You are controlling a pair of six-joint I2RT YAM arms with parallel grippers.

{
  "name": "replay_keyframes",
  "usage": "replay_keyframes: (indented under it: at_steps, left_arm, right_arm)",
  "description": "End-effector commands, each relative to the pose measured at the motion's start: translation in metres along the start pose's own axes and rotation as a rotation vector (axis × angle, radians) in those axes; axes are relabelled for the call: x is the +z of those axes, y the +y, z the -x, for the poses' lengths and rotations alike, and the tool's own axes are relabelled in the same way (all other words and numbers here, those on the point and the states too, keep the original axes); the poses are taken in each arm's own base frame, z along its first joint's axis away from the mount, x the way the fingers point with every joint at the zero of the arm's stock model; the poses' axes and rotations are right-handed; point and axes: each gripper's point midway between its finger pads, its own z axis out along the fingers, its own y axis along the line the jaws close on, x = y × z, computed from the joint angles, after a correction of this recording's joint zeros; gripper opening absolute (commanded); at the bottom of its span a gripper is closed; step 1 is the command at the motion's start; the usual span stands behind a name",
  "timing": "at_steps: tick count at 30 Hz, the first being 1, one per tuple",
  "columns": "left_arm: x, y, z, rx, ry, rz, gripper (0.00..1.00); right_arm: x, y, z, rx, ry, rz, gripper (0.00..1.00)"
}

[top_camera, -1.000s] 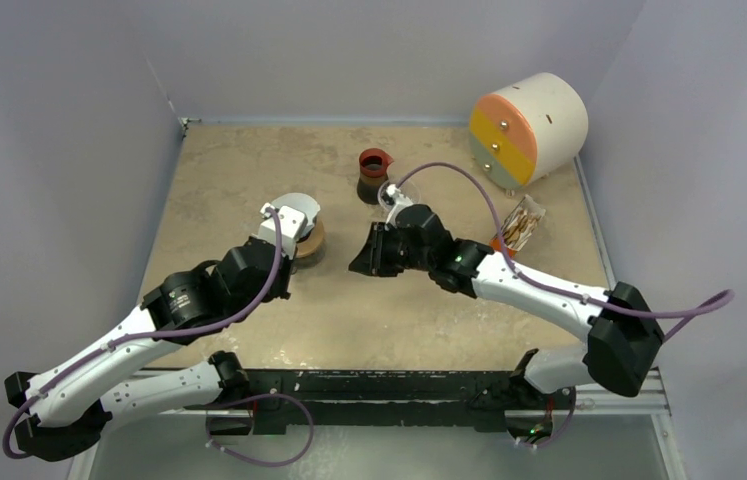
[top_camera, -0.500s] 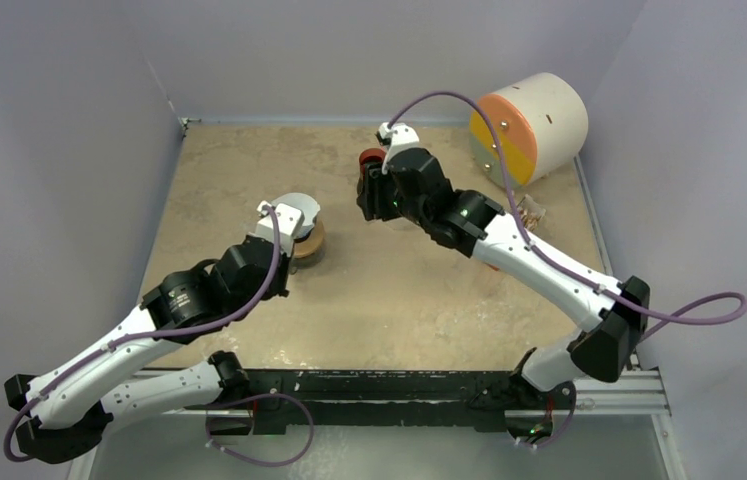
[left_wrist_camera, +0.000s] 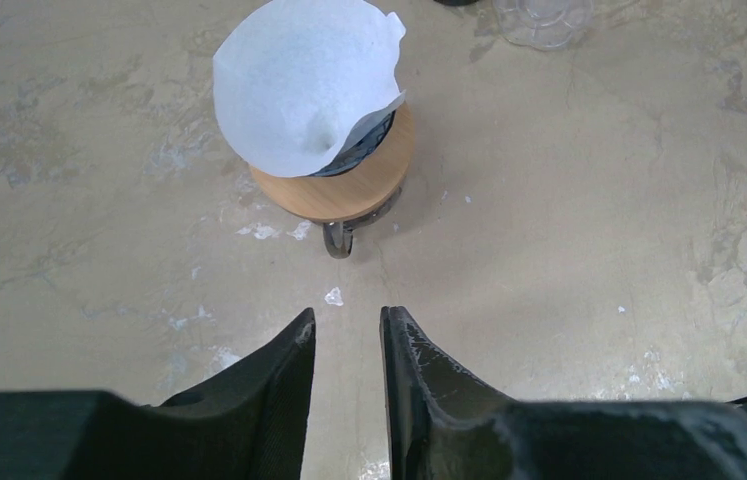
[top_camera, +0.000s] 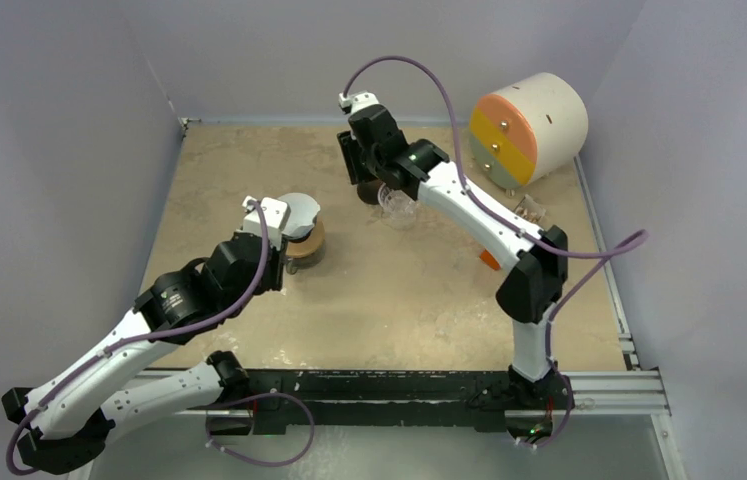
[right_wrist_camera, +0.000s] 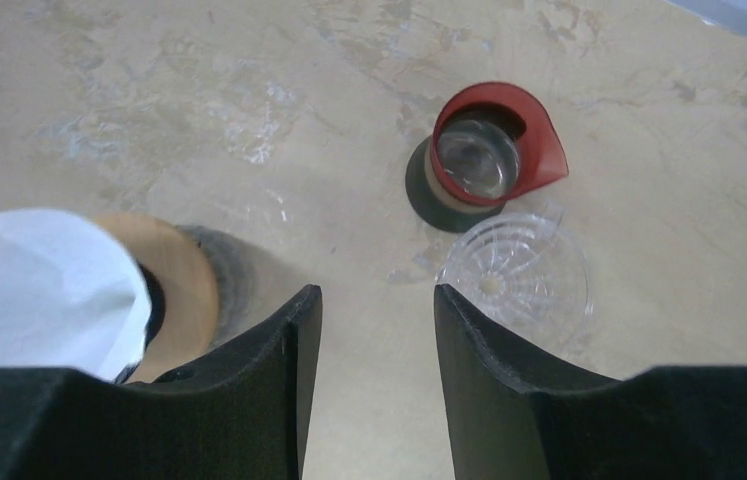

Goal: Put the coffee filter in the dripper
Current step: Pick up the coffee server from the center of the board.

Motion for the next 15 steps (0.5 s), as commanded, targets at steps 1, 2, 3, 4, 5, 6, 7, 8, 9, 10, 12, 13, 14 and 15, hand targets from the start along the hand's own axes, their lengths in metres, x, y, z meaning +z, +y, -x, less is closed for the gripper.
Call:
replay_keyframes:
  at_steps: [1, 2, 3, 4, 5, 6, 7, 8, 9, 10, 12, 13, 14, 15]
  left_arm:
    - [-0.005, 0.009, 0.011, -0.046, -0.046, 0.03, 0.32]
    - [-0.005, 0.011, 0.011, -0.05, -0.05, 0.036, 0.35]
    - [-0.006, 0.012, 0.012, -0.053, -0.054, 0.041, 0.39]
    - [-0.006, 0.014, 0.013, -0.058, -0.059, 0.046, 0.41]
    - [-0.007, 0.015, 0.013, -0.061, -0.062, 0.048, 0.43]
    - [-0.006, 0.015, 0.013, -0.063, -0.061, 0.051, 0.45]
    - [-0.006, 0.016, 0.013, -0.066, -0.062, 0.053, 0.48]
    - [-0.007, 0.016, 0.013, -0.067, -0.063, 0.053, 0.52]
    - [-0.007, 0.016, 0.013, -0.067, -0.063, 0.055, 0.55]
    - [-0.007, 0.017, 0.013, -0.069, -0.063, 0.055, 0.57]
    - [-0.007, 0.017, 0.013, -0.074, -0.066, 0.059, 0.62]
    - [-0.008, 0.018, 0.013, -0.075, -0.067, 0.062, 0.64]
    - [-0.008, 0.019, 0.013, -0.077, -0.068, 0.065, 0.66]
    - [-0.009, 0.02, 0.014, -0.08, -0.072, 0.066, 0.67]
  right_arm:
    - [0.012, -0.012, 0.008, -0.045, 0.047, -0.002, 0.49]
    - [0.021, -0.012, 0.005, -0.046, 0.063, -0.004, 0.48]
    - [0.027, -0.014, 0.004, -0.043, 0.071, -0.009, 0.48]
    - [0.034, -0.014, 0.002, -0.041, 0.078, -0.01, 0.48]
    - [0.04, -0.015, 0.001, -0.037, 0.082, -0.013, 0.48]
    - [0.046, -0.015, 0.0, -0.032, 0.089, -0.014, 0.48]
    - [0.05, -0.015, 0.003, -0.019, 0.089, -0.01, 0.48]
    - [0.055, -0.016, 0.003, -0.01, 0.095, -0.005, 0.48]
    - [0.06, -0.017, 0.002, -0.002, 0.103, -0.002, 0.48]
    - [0.064, -0.019, 0.002, 0.007, 0.107, -0.003, 0.48]
    - [0.074, -0.022, 0.001, 0.016, 0.112, -0.008, 0.48]
    - [0.077, -0.024, 0.001, 0.016, 0.114, -0.012, 0.48]
    - [0.081, -0.026, -0.001, 0.02, 0.119, -0.011, 0.48]
    - [0.086, -0.028, -0.002, 0.022, 0.126, -0.014, 0.48]
